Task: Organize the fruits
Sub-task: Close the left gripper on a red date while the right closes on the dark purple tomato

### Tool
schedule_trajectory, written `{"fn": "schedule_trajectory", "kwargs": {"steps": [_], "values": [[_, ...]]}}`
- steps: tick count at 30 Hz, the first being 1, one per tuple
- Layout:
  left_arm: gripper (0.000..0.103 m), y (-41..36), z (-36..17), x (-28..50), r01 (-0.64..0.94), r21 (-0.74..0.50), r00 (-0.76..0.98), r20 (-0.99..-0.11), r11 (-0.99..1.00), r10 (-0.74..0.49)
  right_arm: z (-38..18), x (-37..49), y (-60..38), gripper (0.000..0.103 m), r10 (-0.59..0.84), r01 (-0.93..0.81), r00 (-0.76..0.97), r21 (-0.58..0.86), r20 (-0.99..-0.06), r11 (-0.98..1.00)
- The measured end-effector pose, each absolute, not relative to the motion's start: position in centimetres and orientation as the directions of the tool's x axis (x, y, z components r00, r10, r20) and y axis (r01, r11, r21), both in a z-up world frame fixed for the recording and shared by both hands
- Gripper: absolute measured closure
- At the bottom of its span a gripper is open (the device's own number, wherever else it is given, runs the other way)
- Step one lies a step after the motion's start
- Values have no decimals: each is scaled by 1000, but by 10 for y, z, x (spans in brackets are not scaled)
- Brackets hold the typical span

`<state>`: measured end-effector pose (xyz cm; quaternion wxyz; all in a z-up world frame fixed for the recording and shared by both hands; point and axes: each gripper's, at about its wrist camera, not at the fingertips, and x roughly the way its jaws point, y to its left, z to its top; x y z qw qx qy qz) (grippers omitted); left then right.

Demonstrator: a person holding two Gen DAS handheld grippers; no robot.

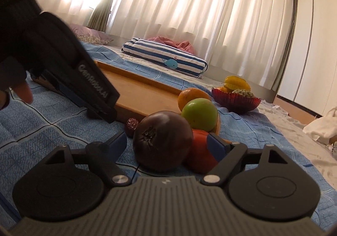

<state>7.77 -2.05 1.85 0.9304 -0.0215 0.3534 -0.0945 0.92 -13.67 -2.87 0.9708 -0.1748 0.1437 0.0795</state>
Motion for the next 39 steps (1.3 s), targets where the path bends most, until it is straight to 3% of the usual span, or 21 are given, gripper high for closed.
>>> {"fn": "schedule_trajectory", "kwargs": {"steps": [3,11,16,20,39], "values": [[56,-22,16,80,152,-109,731,-657,982,-186,-33,5,-132,21,97,-199,954,-356,-285,913],[75,-25,10,84,138,-79,732,-663,987,-155,-34,1,-128,23,103,-205,955,-371,-277,906],[75,-26,10,85,136,-82,733,-663,987,-156,-34,-1,-127,24,103,-207,956,-381,-275,901],[75,-27,10,83,137,-70,740,-656,988,-150,-34,-1,-128,33,101,-202,957,-378,-271,903],[75,-20,25,62,134,-28,775,-621,991,-122,-35,-8,-131,38,118,-203,964,-371,-240,906]]}}
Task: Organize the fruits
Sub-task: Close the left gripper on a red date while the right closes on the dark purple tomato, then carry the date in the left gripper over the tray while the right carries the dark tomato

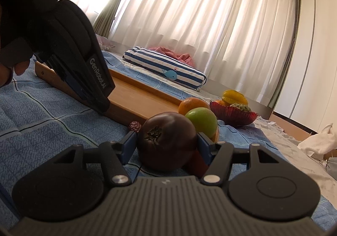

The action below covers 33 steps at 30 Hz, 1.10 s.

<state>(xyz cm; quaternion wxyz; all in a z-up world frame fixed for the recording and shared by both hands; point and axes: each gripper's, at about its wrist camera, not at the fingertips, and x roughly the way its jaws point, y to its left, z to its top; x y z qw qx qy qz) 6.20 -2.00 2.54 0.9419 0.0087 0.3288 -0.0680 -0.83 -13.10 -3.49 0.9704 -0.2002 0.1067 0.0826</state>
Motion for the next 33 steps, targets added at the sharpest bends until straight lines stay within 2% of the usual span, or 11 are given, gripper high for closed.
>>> {"fn": "schedule_trajectory", "kwargs": {"steps": [13,33], "values": [[75,-10,37,51,119,-22,791,-602,993,-108,-18,-16,-142,38,155,-221,962,-310,-226,925],[75,14,68,56,94,-27,831,-548,995,-93,35,8,-161,38,211,-229,951,-59,-225,972]]}}
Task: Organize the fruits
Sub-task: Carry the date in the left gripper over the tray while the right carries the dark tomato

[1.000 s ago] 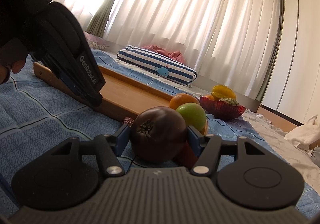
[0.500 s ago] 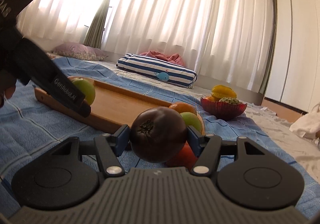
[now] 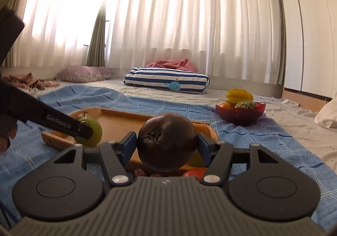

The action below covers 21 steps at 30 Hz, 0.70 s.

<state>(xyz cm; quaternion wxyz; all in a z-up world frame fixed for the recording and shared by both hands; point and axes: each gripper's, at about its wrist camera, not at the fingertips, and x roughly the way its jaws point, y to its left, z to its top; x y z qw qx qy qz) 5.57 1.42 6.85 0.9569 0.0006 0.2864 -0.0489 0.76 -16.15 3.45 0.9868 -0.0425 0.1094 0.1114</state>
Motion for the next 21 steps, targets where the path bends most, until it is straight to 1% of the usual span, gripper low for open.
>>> {"fn": "schedule_trajectory", "kwargs": {"steps": [5,11,17,21], "values": [[75,26,87,67,83,-20,849,-522,996,-82,46,30,-167,38,219,-226,948,-2,-232,974],[76,47,106,89,61,-35,858,-508,998,-70,59,64,-173,38,244,-232,932,76,-268,970],[76,68,115,120,45,-52,846,-528,998,-66,73,110,-184,38,239,-208,921,130,-307,969],[76,78,110,142,24,-74,828,-557,997,-61,79,141,-190,39,229,-179,913,171,-337,969]]}}
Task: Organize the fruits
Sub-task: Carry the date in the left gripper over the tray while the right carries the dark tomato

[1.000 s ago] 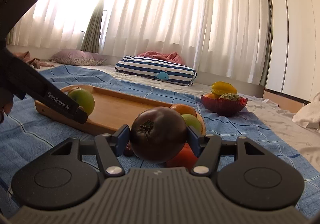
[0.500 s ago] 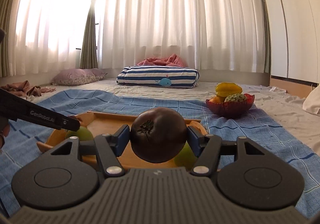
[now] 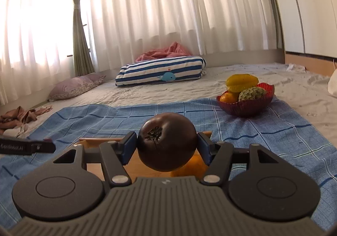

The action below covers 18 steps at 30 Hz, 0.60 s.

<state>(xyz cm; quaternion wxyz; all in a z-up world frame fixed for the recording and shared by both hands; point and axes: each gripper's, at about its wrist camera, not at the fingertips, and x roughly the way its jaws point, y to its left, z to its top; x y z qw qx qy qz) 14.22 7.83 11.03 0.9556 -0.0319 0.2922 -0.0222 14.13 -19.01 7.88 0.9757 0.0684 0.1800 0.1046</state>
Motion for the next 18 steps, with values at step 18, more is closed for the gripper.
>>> {"fn": "schedule_trajectory", "kwargs": {"steps": [18], "values": [[76,107,74,227,-41,-70,741,-672,997,-17,67,237,-188,39,203,-103,833,216,-515,971]]}}
